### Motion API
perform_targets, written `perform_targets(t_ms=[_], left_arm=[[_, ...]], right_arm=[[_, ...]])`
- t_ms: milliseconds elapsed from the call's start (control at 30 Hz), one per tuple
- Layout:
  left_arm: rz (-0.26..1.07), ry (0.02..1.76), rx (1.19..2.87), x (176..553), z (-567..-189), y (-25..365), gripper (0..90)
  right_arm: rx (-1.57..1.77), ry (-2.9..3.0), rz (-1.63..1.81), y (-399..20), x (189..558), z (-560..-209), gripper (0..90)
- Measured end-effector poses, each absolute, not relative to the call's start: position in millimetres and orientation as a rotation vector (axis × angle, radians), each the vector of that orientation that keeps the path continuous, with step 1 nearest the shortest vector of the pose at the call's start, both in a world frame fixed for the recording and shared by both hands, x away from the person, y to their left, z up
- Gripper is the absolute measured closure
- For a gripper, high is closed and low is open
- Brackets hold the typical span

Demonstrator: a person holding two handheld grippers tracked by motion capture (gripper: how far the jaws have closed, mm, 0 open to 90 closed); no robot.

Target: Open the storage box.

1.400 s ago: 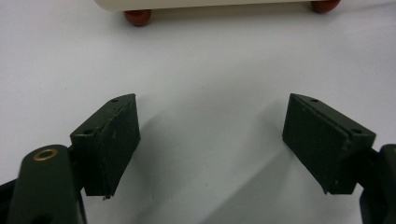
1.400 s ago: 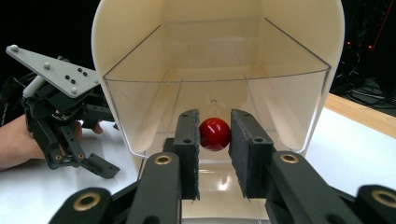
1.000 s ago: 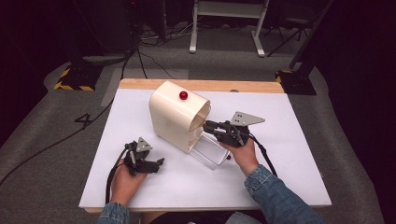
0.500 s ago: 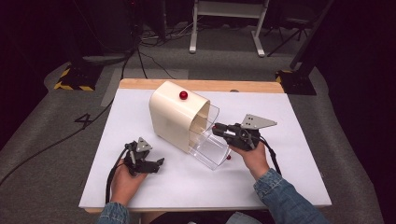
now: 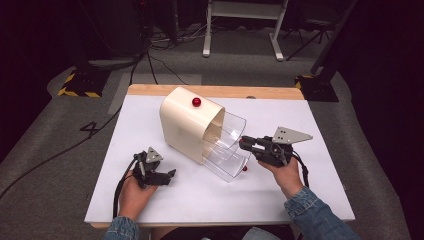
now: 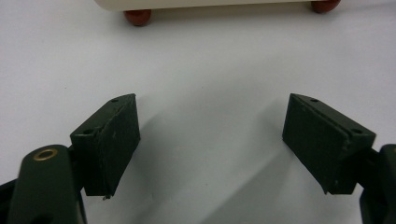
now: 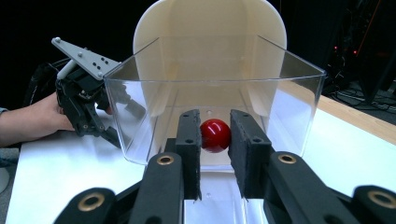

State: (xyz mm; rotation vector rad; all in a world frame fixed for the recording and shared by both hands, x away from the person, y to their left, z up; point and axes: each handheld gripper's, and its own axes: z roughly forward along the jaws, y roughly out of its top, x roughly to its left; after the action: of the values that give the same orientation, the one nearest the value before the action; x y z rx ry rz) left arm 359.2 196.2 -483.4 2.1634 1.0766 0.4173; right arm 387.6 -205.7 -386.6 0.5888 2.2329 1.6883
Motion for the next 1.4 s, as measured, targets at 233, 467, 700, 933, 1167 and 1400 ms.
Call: perform_targets(t_ms=[233, 467, 700, 933, 1167, 1400], left_arm=[[0.418, 1.076, 2.163, 359, -483, 196, 19.1], [0.417, 1.077, 2.163, 359, -483, 196, 19.1], [0.417, 1.077, 2.164, 359, -483, 196, 19.1], [0.417, 1.077, 2.163, 359, -483, 196, 19.1], [0.417, 1.077, 2.163, 359, -483, 196, 19.1], [0.417, 1.077, 2.163, 359, -483, 196, 19.1]], right_arm=[[0.593, 2.231, 1.687, -212, 383, -390, 74.3], [0.629, 2.259, 1.674, -216, 384, -398, 73.6], [0.644, 2.295, 1.645, -218, 386, -407, 66.7], [0.664, 2.327, 1.583, -216, 385, -410, 58.2], [0.657, 2.339, 1.557, -219, 383, -409, 53.2], [0.637, 2.328, 1.53, -229, 375, -407, 51.0]])
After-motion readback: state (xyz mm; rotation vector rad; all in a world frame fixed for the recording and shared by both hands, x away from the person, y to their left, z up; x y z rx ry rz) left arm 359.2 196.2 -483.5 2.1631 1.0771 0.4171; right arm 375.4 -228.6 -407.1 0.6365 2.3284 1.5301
